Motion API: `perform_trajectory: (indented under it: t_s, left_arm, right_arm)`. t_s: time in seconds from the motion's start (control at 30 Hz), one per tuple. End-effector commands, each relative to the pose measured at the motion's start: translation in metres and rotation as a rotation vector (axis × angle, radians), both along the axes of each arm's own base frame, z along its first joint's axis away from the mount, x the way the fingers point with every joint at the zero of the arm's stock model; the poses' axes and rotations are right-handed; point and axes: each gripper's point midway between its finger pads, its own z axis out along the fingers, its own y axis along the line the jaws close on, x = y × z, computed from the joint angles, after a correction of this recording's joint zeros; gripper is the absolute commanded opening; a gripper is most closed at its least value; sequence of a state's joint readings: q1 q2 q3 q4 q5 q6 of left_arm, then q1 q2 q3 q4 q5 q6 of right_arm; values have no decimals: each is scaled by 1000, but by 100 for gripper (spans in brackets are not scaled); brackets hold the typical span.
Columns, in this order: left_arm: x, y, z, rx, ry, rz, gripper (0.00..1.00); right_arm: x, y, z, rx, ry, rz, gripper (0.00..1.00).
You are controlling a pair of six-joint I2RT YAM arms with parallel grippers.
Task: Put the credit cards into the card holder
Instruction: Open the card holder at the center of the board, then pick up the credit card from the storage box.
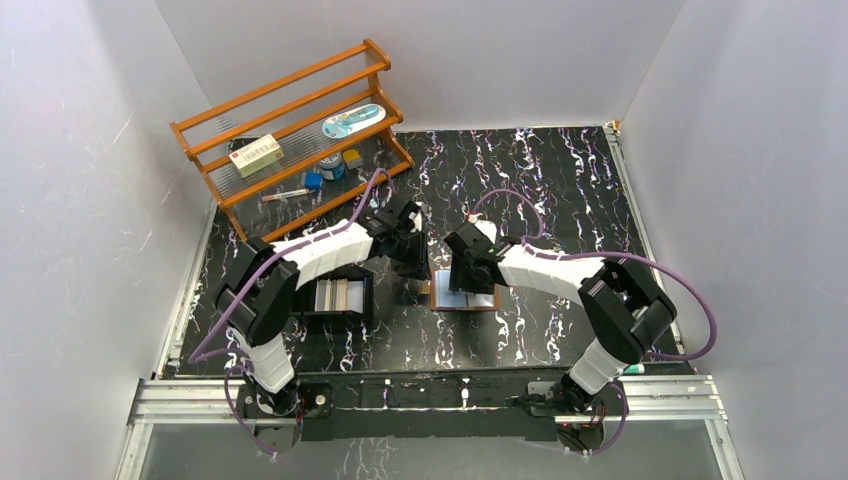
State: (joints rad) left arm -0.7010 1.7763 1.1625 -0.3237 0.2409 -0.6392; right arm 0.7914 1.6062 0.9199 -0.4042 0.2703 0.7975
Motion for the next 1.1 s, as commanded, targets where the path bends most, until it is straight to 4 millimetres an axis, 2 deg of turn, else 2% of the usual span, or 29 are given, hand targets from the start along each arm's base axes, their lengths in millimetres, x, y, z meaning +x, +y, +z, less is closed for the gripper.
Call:
perform_trajectory:
  t_s: [0.0, 0.17, 0.4, 0.57, 0.8, 0.93, 1.07]
  left_arm:
    - [11, 15, 43, -8, -48, 68, 22]
    - [11, 51, 59, 46, -58, 131, 26]
    - [7, 133, 82, 255, -112, 225, 32]
    - [-1, 179, 89, 371, -118, 267, 36]
    - [-9, 228, 71, 530, -101, 296, 41]
    - [-6, 240, 58, 578, -121, 298, 41]
    - [-13, 248, 36, 623, -78, 278, 39]
  right_arm:
    - [-2, -18, -17, -91, 21, -28, 57]
    - [-5, -22, -22, -116, 39, -33, 55]
    - [-8, -20, -23, -92, 45, -26, 55]
    - [-11, -20, -26, -83, 50, -18, 55]
    - [-12, -17, -26, -69, 52, -10, 55]
    - [-12, -17, -27, -70, 51, -2, 55]
    - [-11, -18, -26, -72, 47, -1, 55]
